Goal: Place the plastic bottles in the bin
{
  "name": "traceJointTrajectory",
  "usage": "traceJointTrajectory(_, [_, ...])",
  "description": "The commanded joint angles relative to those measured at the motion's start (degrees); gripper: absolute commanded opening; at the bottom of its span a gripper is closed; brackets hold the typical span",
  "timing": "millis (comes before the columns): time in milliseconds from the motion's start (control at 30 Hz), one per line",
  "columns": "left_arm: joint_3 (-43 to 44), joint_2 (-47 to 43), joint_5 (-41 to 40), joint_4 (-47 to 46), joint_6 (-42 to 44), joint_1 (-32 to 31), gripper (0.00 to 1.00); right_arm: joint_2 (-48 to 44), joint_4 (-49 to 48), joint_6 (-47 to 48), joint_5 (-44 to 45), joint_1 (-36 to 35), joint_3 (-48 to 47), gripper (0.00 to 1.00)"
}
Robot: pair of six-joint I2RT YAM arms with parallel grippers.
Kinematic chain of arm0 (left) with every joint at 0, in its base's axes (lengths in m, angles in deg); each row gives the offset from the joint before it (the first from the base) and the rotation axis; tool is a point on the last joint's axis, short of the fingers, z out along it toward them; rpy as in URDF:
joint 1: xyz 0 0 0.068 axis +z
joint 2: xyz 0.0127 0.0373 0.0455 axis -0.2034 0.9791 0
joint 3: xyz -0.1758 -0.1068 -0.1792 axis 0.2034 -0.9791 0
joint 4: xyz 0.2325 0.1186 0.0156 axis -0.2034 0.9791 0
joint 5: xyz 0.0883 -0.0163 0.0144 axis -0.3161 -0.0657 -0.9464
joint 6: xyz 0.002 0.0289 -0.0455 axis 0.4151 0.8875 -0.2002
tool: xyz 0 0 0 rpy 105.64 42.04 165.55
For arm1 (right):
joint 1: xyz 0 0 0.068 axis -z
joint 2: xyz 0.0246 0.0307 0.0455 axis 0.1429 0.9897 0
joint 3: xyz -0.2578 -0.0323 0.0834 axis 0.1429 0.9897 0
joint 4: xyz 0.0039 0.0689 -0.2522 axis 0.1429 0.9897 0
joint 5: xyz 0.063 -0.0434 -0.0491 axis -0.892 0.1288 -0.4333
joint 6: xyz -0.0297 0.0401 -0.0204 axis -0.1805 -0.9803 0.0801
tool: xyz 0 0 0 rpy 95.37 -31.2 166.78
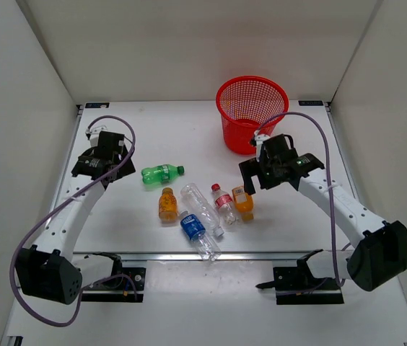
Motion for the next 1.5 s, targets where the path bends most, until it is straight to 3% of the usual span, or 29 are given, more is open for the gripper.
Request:
traceJointTrajectory(0, [4.1,-0.7,2.4,-2.5,2.0,0.0,0.99,-3.1,-1.3,-1.9,0.6,0.3,0.6,0.99])
traceJointTrajectory(200, [3.7,-1.0,3.8,1.4,2.0,-3.4,0.99,-7.6,-7.0,-2.5,-8.2,3.8,5.7,0.99])
traceJointTrajectory(367, [-2.0,-5.3,8.9,5.7,-1.1,-7.1,0.99,-8.2,-7.6,-4.2,-3.1,1.9,6.1,0.99])
traceJointTrajectory(467, [-5.8,-6.7,8.9,7.8,-4.7,-15.5,0.99,-5.6,-8.1,-5.4,-0.7,-0.1,6.0,0.99])
traceJointTrajectory(533, [-9.1,-8.1,9.6,8.0,-6.9,-17.9,0.99,-3.8,-9.8,-7.9,0.8,-0.5,6.5,0.99])
traceJointTrajectory(667, [-12.9,-10.6,14.4,6.8,-9.3,-18.0,0.99,-1.4,-15.7,-11.2,2.4,-1.9,8.4,0.97])
traceJointTrajectory(967, [-14.3,-13.8,13.5,7.2,-11.1,-16.6,0.99,7.6,-26.7,-16.3,7.8,-5.7,11.7,0.91])
traceJointTrajectory(1200, [-12.7,-12.5,13.3,7.6,-8.6,-14.4,0.98,9.4,-29.6,-17.0,12.7,-6.7,15.1,0.68])
traceJointTrajectory(1300, [-11.4,-10.5,13.3,6.1,-7.1,-12.4,0.99,6.9,-28.2,-16.4,12.2,-5.2,13.8,0.39])
traceJointTrajectory(1467, [-9.1,-7.9,14.4,0.6,-4.9,-10.1,0.99,-0.7,-24.4,-9.5,4.8,-2.6,5.7,0.23])
